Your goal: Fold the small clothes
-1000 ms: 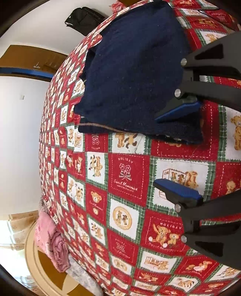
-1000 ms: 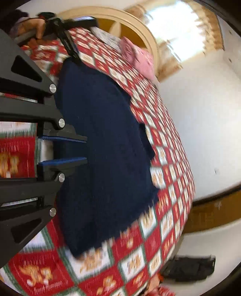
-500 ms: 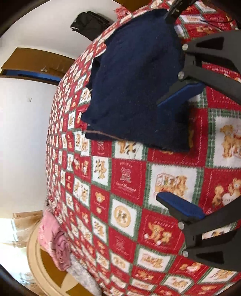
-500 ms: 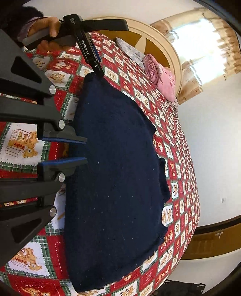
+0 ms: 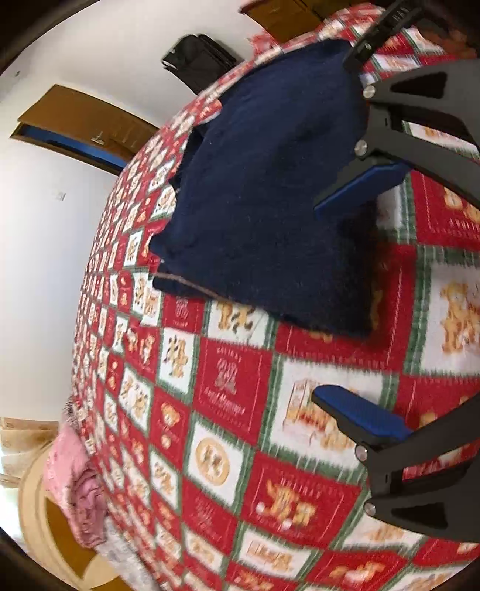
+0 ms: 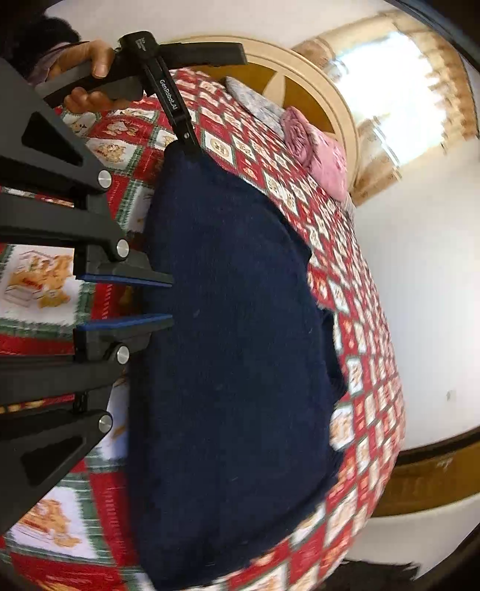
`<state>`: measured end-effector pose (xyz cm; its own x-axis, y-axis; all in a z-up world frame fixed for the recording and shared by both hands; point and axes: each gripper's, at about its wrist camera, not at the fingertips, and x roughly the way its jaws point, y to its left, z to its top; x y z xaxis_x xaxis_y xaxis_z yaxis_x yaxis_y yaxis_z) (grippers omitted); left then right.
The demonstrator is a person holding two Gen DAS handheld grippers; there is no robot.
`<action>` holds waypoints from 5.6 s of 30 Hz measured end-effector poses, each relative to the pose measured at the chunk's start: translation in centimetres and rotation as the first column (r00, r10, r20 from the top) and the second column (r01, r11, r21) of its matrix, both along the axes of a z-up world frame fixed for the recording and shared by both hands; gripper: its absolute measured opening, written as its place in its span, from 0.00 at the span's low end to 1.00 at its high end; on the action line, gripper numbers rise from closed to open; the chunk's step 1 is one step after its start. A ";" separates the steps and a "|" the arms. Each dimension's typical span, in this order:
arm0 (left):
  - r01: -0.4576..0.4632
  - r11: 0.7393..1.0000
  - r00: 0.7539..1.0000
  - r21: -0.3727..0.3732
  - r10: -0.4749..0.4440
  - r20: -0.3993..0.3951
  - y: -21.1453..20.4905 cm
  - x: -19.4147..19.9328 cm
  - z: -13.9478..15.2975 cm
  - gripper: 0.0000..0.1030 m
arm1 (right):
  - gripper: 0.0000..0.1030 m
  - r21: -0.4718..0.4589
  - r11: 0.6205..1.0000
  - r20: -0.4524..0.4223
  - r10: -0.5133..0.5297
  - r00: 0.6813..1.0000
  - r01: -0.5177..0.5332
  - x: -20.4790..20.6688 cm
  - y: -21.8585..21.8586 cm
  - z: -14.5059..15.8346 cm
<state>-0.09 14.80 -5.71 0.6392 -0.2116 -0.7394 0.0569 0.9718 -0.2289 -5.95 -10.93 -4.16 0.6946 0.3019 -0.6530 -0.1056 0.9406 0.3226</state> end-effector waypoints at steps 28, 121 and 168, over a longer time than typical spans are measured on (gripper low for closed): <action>-0.067 0.931 0.998 -0.358 0.057 -0.038 0.4 1.2 -1.4 0.31 | 0.27 0.206 0.971 -0.055 0.137 0.989 -0.123 5.8 2.2 1.2; 0.314 0.914 0.945 -0.257 -0.326 -0.007 -16.4 1.8 2.0 0.80 | 0.53 0.090 0.960 -0.065 -0.259 0.964 0.264 -2.5 -19.4 0.9; 0.301 0.939 0.951 0.167 -0.308 0.016 -24.1 4.9 2.5 0.72 | 0.10 -0.215 0.959 -0.048 -0.199 0.979 0.184 7.9 -14.9 -0.3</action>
<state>4.84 -9.27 -3.24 0.5937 -0.2818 -0.7537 0.3621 0.9300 -0.0625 1.92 -25.81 -4.42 0.6775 0.0198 -0.7352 0.0985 0.9882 0.1174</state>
